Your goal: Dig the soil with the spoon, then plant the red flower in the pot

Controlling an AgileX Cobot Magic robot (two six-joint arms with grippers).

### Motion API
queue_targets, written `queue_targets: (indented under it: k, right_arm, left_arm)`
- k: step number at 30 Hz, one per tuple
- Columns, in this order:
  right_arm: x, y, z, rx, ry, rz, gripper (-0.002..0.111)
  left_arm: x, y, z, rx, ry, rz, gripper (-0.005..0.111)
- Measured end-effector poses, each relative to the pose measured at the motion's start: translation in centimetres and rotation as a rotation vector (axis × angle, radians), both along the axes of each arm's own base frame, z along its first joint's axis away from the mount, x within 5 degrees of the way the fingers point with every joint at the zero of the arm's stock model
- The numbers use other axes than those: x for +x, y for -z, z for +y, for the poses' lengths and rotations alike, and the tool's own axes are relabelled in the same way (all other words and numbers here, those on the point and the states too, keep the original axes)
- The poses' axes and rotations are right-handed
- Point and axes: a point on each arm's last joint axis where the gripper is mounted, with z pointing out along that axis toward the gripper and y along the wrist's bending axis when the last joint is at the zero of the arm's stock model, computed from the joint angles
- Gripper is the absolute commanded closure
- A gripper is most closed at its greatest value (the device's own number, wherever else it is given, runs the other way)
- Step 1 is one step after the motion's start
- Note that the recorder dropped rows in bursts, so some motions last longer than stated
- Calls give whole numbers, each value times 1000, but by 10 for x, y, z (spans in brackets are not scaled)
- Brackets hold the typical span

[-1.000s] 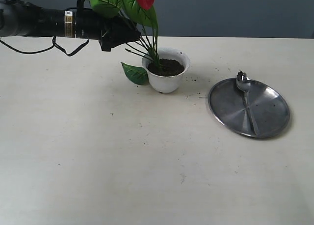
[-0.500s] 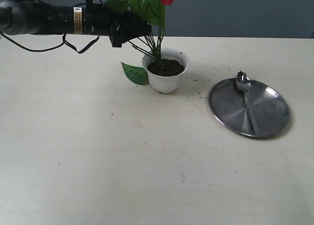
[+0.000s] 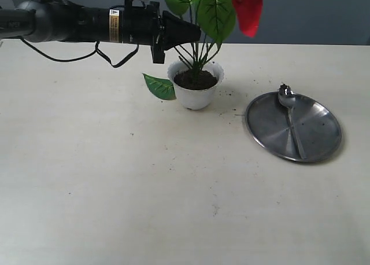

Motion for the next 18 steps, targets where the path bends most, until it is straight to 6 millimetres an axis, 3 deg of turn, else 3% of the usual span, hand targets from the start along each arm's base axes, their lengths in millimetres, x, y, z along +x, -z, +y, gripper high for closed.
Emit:
queue_targets:
  k: [15,18]
  right_arm:
    - [0,0,0,2,0,0,108]
    - [0,0,0,2,0,0,108]
  left_arm:
    - [-2,1,0,24,25,-11,106]
    - [0,9,-1,-12,26,10,106]
